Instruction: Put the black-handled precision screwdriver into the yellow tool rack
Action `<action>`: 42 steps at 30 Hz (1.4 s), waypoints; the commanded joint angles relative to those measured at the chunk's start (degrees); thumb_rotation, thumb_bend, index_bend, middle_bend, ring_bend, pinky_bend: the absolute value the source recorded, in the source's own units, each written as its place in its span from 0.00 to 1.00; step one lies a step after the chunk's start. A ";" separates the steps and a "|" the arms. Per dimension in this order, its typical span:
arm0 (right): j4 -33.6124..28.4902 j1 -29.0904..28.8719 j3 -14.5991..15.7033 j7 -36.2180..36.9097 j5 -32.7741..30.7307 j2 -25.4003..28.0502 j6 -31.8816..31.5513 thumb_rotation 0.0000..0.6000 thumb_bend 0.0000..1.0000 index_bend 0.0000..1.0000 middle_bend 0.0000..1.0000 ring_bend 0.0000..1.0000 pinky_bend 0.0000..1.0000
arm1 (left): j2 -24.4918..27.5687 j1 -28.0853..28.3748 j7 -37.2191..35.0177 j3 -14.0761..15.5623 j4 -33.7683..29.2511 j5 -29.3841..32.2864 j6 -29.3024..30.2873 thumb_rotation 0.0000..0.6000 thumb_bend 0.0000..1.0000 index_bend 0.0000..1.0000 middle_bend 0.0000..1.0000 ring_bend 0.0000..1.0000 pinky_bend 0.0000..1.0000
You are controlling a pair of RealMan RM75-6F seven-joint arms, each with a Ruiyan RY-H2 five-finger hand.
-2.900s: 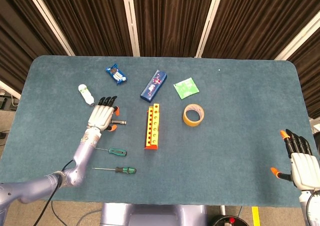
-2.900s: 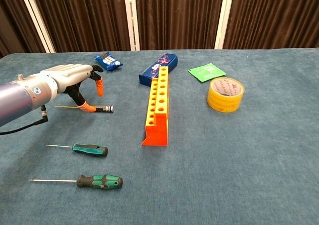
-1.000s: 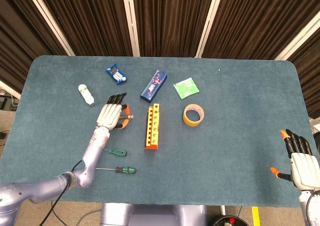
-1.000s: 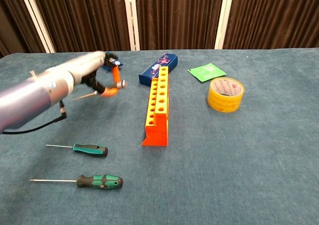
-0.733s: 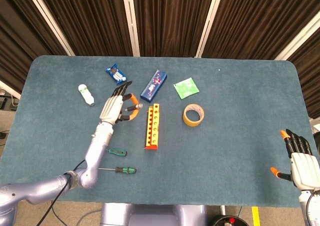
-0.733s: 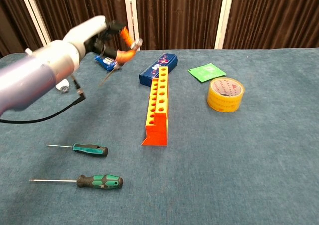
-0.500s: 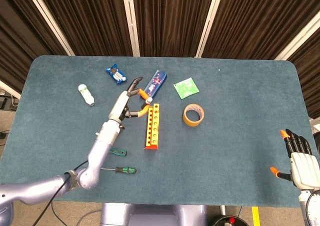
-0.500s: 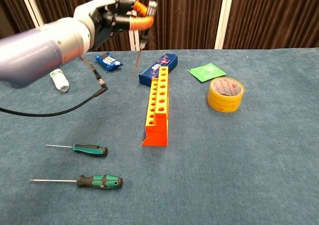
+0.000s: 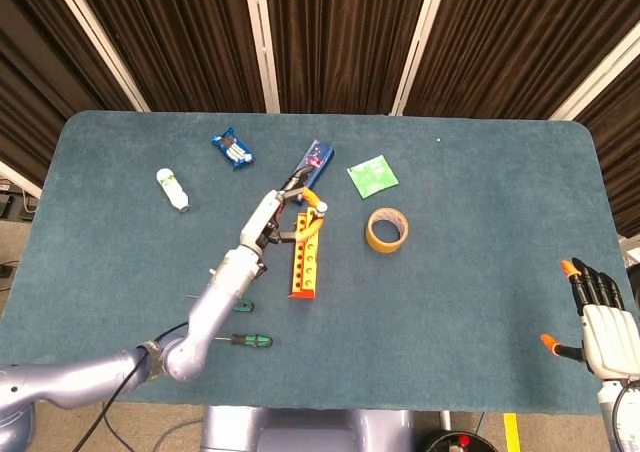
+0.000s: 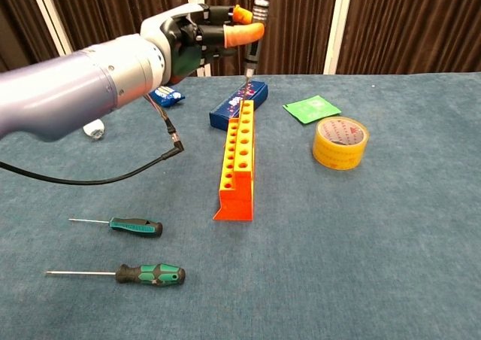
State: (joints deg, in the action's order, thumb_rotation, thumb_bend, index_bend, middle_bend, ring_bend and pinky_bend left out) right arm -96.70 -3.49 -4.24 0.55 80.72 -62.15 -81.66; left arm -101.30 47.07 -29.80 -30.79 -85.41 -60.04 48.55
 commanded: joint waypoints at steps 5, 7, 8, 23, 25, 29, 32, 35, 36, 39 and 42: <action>-0.05 0.03 0.00 0.28 0.01 0.11 0.02 1.00 0.03 0.00 0.00 0.00 0.00 | -1.89 0.34 -2.71 1.87 2.24 -4.63 2.62 1.00 0.36 0.62 0.02 0.00 0.00; -0.09 0.04 0.01 0.28 0.02 0.12 0.00 1.00 0.03 0.00 0.00 0.00 0.00 | -1.91 0.35 -2.96 2.21 2.58 -5.21 2.91 1.00 0.36 0.63 0.02 0.00 0.00; -0.10 0.05 0.01 0.27 0.02 0.11 -0.02 1.00 0.03 0.00 0.00 0.00 0.00 | -1.87 0.35 -3.02 2.44 2.80 -5.52 3.10 1.00 0.36 0.62 0.02 0.00 0.00; -0.13 0.03 0.00 -0.07 0.21 0.04 -0.18 1.00 0.03 0.00 0.00 0.00 0.00 | -1.76 0.94 -4.80 3.50 4.80 -6.82 3.50 1.00 0.36 0.63 0.02 0.00 0.01; -0.11 0.03 0.01 -0.02 0.19 0.04 -0.15 1.00 0.03 0.00 0.00 0.00 0.00 | -1.83 1.28 -5.07 3.30 5.02 -6.92 3.50 1.00 0.36 0.63 0.02 0.00 0.01; -0.09 0.02 0.01 0.07 0.20 0.06 -0.13 1.00 0.03 0.00 0.00 0.00 0.00 | -1.89 1.73 -5.40 3.16 5.30 -6.89 3.46 1.00 0.36 0.63 0.02 0.00 0.01; -0.13 0.02 0.02 0.06 0.21 0.07 -0.11 1.00 0.03 0.00 0.00 0.00 0.00 | -1.95 2.00 -5.61 3.05 5.44 -6.68 3.36 1.00 0.36 0.63 0.02 0.00 0.01; -0.12 0.01 0.02 0.05 0.20 0.06 -0.10 1.00 0.03 0.00 0.00 0.00 0.00 | -2.06 2.30 -5.79 3.17 5.65 -6.50 3.08 1.00 0.36 0.63 0.02 0.00 0.01; -0.11 0.02 0.02 0.04 0.19 0.07 -0.10 1.00 0.03 0.00 0.00 0.00 0.00 | -2.11 2.35 -5.82 3.24 5.73 -6.48 3.07 1.00 0.36 0.63 0.02 0.00 0.01; -0.13 0.02 0.01 0.06 0.20 0.06 -0.11 1.00 0.03 0.00 0.00 0.00 0.00 | -2.36 2.52 -5.97 3.41 6.13 -6.49 3.11 1.00 0.36 0.63 0.02 0.00 0.01; -0.12 0.01 0.02 0.08 0.20 0.08 -0.09 1.00 0.03 0.00 0.00 0.00 0.00 | -2.63 2.67 -6.01 3.79 6.62 -6.21 2.79 1.00 0.36 0.63 0.02 0.00 0.01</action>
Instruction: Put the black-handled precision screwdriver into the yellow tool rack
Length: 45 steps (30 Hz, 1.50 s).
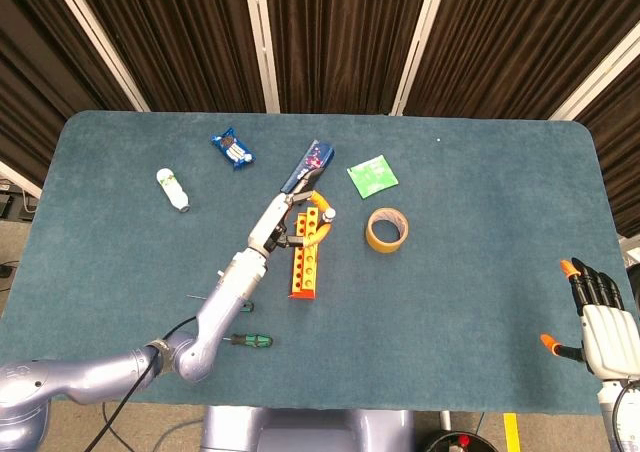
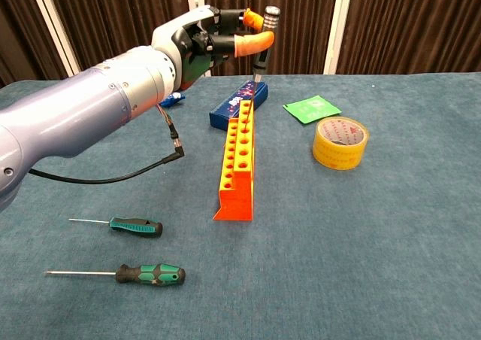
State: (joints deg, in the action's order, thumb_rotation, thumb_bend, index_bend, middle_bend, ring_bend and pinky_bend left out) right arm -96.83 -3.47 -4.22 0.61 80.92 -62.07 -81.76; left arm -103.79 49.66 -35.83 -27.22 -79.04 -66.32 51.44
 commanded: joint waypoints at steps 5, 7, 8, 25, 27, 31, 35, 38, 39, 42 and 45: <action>0.05 0.01 0.01 0.02 0.04 -0.01 -0.04 1.00 0.03 0.00 0.00 0.00 0.00 | -0.70 0.08 -0.17 0.76 1.36 0.43 -0.29 1.00 0.36 0.63 0.02 0.00 0.02; 0.06 0.02 -0.03 0.03 0.02 -0.03 -0.08 1.00 0.03 0.00 0.00 0.00 0.00 | -0.70 -0.04 -0.24 0.94 1.56 0.96 -0.68 1.00 0.36 0.63 0.02 0.00 0.02; 0.09 0.02 -0.04 0.03 0.02 -0.06 -0.11 1.00 0.03 0.00 0.00 0.00 0.00 | -0.66 -0.17 -0.07 1.16 1.71 1.12 -0.75 1.00 0.36 0.63 0.02 0.00 0.02; -0.08 -0.13 -0.17 0.02 -0.39 -0.20 0.22 1.00 0.03 0.00 0.00 0.00 0.00 | 0.17 -1.04 0.90 3.54 3.45 2.39 -4.01 1.00 0.36 0.63 0.03 0.00 0.02; -0.09 -0.18 -0.18 0.11 -0.38 -0.18 0.32 1.00 0.03 0.00 0.00 0.00 0.00 | 0.43 -0.94 1.29 3.68 3.58 2.82 -4.81 1.00 0.36 0.63 0.03 0.00 0.02; 0.21 -0.26 -0.17 -0.04 -0.05 -0.24 0.20 1.00 0.03 0.00 0.00 0.00 0.00 | 0.96 -0.84 2.47 4.11 3.65 3.48 -5.99 1.00 0.36 0.63 0.03 0.00 0.02; 0.47 -0.26 -0.15 0.06 0.16 -0.33 0.06 1.00 0.03 0.00 0.00 0.00 0.00 | 1.18 -0.76 3.28 4.20 3.70 4.21 -6.74 1.00 0.36 0.62 0.03 0.00 0.02; 0.57 -0.25 -0.14 0.10 0.23 -0.36 -0.01 1.00 0.03 0.00 0.00 0.00 0.00 | 1.41 -0.62 3.97 4.24 3.66 4.74 -7.37 1.00 0.36 0.62 0.03 0.00 0.02; 0.58 -0.25 -0.15 0.10 0.23 -0.36 -0.01 1.00 0.03 0.00 0.00 0.00 0.00 | 1.46 -0.60 4.23 4.26 3.64 4.85 -7.45 1.00 0.36 0.62 0.03 0.00 0.02; 0.51 -0.25 -0.15 0.17 0.18 -0.32 0.01 1.00 0.03 0.00 0.00 0.00 0.00 | 1.56 -0.68 4.91 4.39 3.52 4.87 -7.30 1.00 0.36 0.62 0.03 0.00 0.02; 0.54 -0.27 -0.18 0.22 0.15 -0.31 0.05 1.00 0.04 0.00 0.00 0.00 0.00 | 1.62 -0.79 5.29 4.43 3.46 4.77 -7.13 1.00 0.36 0.62 0.03 0.00 0.02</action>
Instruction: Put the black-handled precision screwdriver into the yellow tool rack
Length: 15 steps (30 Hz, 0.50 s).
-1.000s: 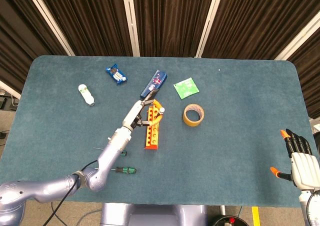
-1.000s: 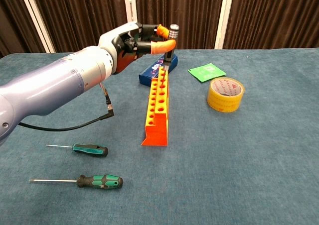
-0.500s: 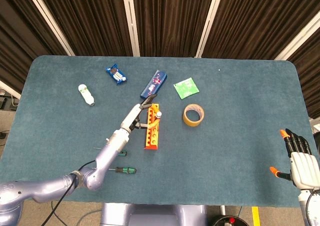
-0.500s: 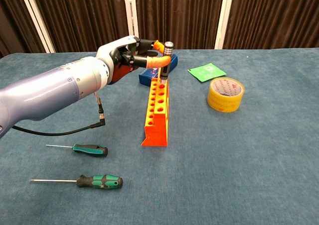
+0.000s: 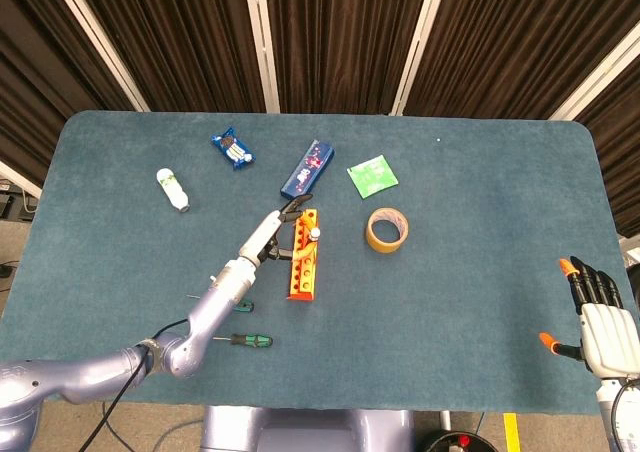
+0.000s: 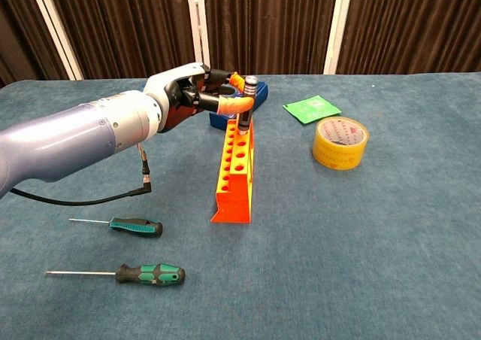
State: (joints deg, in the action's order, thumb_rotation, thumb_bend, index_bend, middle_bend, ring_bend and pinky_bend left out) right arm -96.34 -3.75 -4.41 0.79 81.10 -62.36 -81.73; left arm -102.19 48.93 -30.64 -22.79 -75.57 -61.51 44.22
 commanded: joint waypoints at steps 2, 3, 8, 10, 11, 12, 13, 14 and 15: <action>0.02 0.02 0.03 0.05 0.01 -0.01 -0.02 1.00 0.04 0.00 0.00 0.00 0.00 | -0.01 -0.09 0.16 -0.02 0.00 -0.03 0.15 1.00 0.36 0.62 0.03 0.00 0.02; -0.03 0.00 0.00 0.06 0.02 0.01 -0.01 1.00 0.04 0.00 0.00 0.00 0.00 | -0.01 -0.12 0.18 -0.01 -0.01 -0.03 0.12 1.00 0.36 0.62 0.03 0.00 0.02; -0.03 0.03 0.02 0.09 -0.06 0.01 0.02 1.00 0.04 0.00 0.00 0.00 0.00 | 0.07 -0.32 0.20 0.18 -0.24 -0.09 -0.15 1.00 0.36 0.62 0.04 0.00 0.02; -0.12 0.04 0.02 0.14 -0.17 0.01 0.06 1.00 0.04 0.00 0.00 0.00 0.00 | 0.23 -0.47 0.00 0.17 -0.48 -0.04 -0.32 1.00 0.36 0.62 0.04 0.00 0.02; -0.17 0.04 0.01 0.15 -0.21 0.02 0.09 1.00 0.03 0.00 0.00 0.00 0.00 | 0.32 -0.51 0.02 0.18 -0.51 -0.10 -0.33 1.00 0.36 0.62 0.04 0.00 0.02; -0.14 0.02 0.00 0.13 -0.22 0.03 0.10 1.00 0.03 0.00 0.00 0.00 0.00 | 0.41 -0.56 0.05 0.22 -0.54 -0.15 -0.37 1.00 0.36 0.62 0.04 0.00 0.02; -0.10 0.00 -0.01 0.15 -0.19 0.02 0.12 1.00 0.03 0.00 0.00 0.00 0.00 | 0.49 -0.63 0.04 0.24 -0.59 -0.18 -0.39 1.00 0.36 0.62 0.04 0.00 0.02; -0.11 0.00 -0.02 0.16 -0.18 0.00 0.09 1.00 0.03 0.00 0.00 0.00 0.00 | 0.59 -0.71 0.05 0.26 -0.65 -0.23 -0.38 1.00 0.36 0.62 0.04 0.00 0.02; -0.10 -0.02 -0.03 0.13 -0.14 0.01 0.08 1.00 0.03 0.00 0.00 0.00 0.00 | 0.63 -0.75 0.06 0.27 -0.68 -0.26 -0.34 1.00 0.36 0.62 0.04 0.00 0.02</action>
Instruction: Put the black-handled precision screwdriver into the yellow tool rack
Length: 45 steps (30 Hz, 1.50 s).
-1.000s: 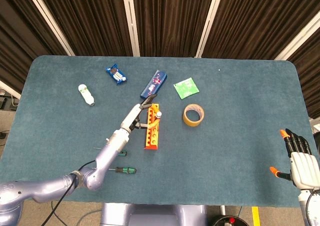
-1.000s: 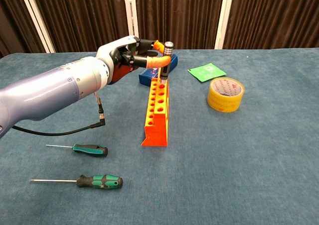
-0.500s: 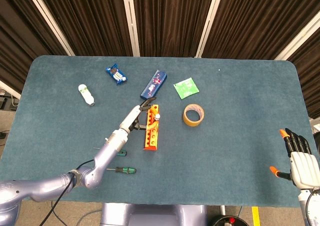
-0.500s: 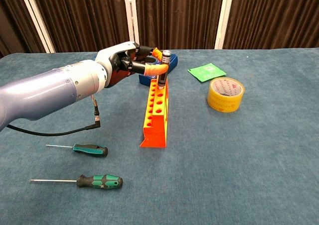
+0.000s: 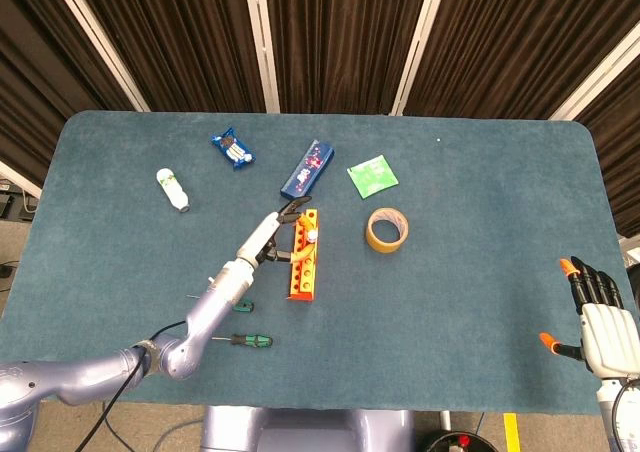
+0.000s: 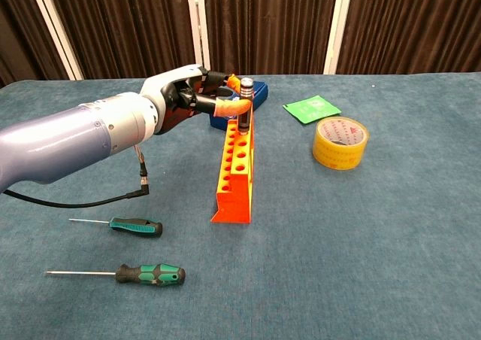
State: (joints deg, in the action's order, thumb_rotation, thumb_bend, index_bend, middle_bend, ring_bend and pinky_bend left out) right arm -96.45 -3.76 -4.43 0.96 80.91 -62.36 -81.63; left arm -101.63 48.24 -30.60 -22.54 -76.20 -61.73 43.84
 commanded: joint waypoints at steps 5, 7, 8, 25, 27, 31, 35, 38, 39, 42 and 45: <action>0.03 -0.04 0.03 -0.03 0.07 -0.03 0.03 1.00 0.04 0.00 0.00 0.00 0.00 | 0.39 -0.50 0.27 0.34 -0.34 -0.05 0.08 1.00 0.36 0.62 0.04 0.00 0.02; 0.05 -0.03 0.02 -0.04 0.10 -0.04 -0.02 1.00 0.03 0.00 0.00 0.00 0.00 | 0.57 -0.68 0.50 0.53 -0.49 -0.03 0.09 1.00 0.35 0.62 0.04 0.00 0.01; 0.00 -0.01 0.04 0.01 0.09 -0.02 -0.02 1.00 0.04 0.00 0.00 0.00 0.00 | 0.73 -0.73 0.78 0.69 -0.51 0.04 -0.03 1.00 0.32 0.61 0.04 0.00 0.01; 0.09 -0.01 0.09 -0.06 0.29 -0.09 -0.14 1.00 0.04 0.01 0.00 0.00 0.00 | 3.80 -1.20 3.43 0.21 -3.35 0.05 0.74 1.00 0.13 0.25 0.00 0.00 0.00; 0.08 -0.01 0.09 -0.08 0.27 -0.08 -0.13 1.00 0.04 0.01 0.00 0.00 0.00 | 4.27 -1.30 3.31 -0.29 -3.94 -0.06 1.21 1.00 0.13 0.25 0.00 0.00 0.00; 0.10 -0.03 0.09 -0.16 0.25 -0.11 -0.12 1.00 0.04 0.01 0.00 0.00 0.00 | 5.56 -1.54 3.21 -1.23 -5.56 -0.26 2.12 1.00 0.13 0.25 0.00 0.00 0.00; 0.24 0.00 0.13 -0.31 0.37 -0.14 -0.23 1.00 0.04 0.01 0.00 0.00 0.00 | 7.71 -2.49 5.06 -1.40 -7.89 -0.91 4.48 1.00 0.13 0.25 0.00 0.00 0.00; 0.38 -0.01 0.10 -0.50 0.38 -0.20 -0.28 1.00 0.04 0.01 0.00 0.00 0.00 | 10.12 -3.87 9.85 0.33 -9.64 -2.90 7.79 1.00 0.13 0.25 0.00 0.00 0.00; 0.40 -0.02 0.10 -0.49 0.39 -0.21 -0.28 1.00 0.04 0.01 0.00 0.00 0.00 | 10.80 -4.42 11.62 1.08 -10.09 -3.67 9.05 1.00 0.13 0.25 0.00 0.00 0.00; 0.67 0.02 -0.06 -0.28 0.88 -0.42 -0.91 1.00 0.04 0.01 0.00 0.00 0.00 | 13.27 -6.75 17.16 3.82 -10.97 -7.89 14.43 1.00 0.13 0.25 0.00 0.00 0.00; 0.93 0.07 -0.03 -0.40 1.06 -0.58 -1.15 1.00 0.04 0.01 0.00 0.00 0.00 | 15.41 -8.92 21.27 6.13 -11.26 -11.27 18.68 1.00 0.13 0.25 0.00 0.00 0.00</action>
State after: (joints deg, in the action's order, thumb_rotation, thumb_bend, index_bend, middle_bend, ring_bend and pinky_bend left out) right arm -95.52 -3.70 -4.46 0.57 81.97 -62.93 -82.77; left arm -88.82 41.80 -13.07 -19.09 -86.49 -69.49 58.52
